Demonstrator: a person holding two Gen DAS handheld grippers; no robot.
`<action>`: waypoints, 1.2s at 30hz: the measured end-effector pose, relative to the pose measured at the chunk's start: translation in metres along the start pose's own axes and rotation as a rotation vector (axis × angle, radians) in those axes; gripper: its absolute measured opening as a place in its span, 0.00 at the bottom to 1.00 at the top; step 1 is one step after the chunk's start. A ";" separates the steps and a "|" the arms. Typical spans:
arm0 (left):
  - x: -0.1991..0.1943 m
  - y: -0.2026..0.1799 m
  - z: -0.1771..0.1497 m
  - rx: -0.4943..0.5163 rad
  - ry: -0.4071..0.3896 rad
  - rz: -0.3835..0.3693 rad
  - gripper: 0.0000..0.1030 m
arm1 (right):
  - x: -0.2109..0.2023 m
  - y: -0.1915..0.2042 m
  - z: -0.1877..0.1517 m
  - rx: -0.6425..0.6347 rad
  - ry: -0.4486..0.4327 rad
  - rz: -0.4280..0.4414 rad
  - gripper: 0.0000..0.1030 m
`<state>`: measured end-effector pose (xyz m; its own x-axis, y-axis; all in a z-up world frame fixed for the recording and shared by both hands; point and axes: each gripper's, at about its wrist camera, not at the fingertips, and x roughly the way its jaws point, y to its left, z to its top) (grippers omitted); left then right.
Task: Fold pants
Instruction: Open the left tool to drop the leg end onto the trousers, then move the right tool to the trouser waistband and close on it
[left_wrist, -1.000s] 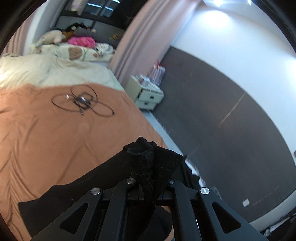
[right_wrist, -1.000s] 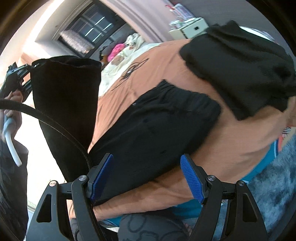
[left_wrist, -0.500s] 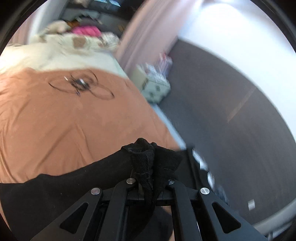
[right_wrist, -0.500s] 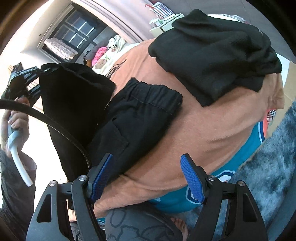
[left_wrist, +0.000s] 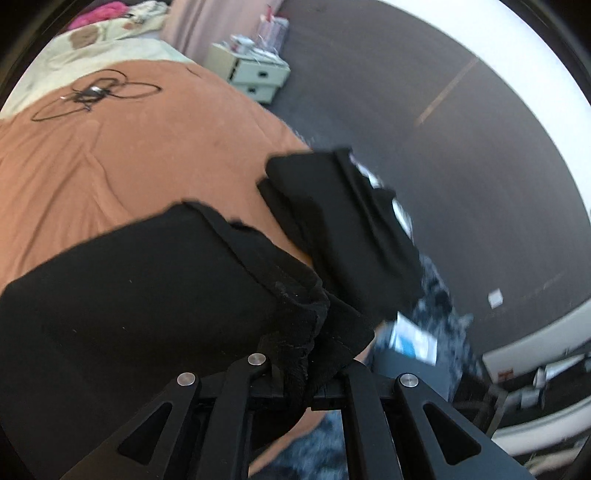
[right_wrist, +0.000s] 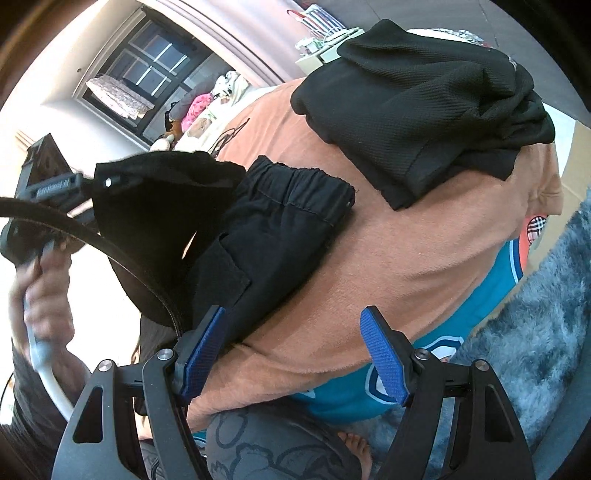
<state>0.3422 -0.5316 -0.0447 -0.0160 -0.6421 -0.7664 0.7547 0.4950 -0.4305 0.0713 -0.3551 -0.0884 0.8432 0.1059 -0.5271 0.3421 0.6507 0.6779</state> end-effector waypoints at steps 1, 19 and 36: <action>0.003 -0.004 -0.006 0.014 0.014 0.009 0.03 | 0.000 0.000 0.000 0.001 -0.001 0.002 0.72; -0.061 0.031 -0.040 -0.033 -0.029 0.019 0.92 | 0.015 0.016 -0.001 -0.001 0.006 0.174 0.72; -0.164 0.157 -0.095 -0.217 -0.149 0.224 0.92 | 0.072 0.004 0.022 0.092 0.083 0.268 0.72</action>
<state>0.4012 -0.2929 -0.0320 0.2422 -0.5738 -0.7823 0.5714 0.7360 -0.3630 0.1430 -0.3611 -0.1124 0.8731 0.3281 -0.3606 0.1511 0.5211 0.8400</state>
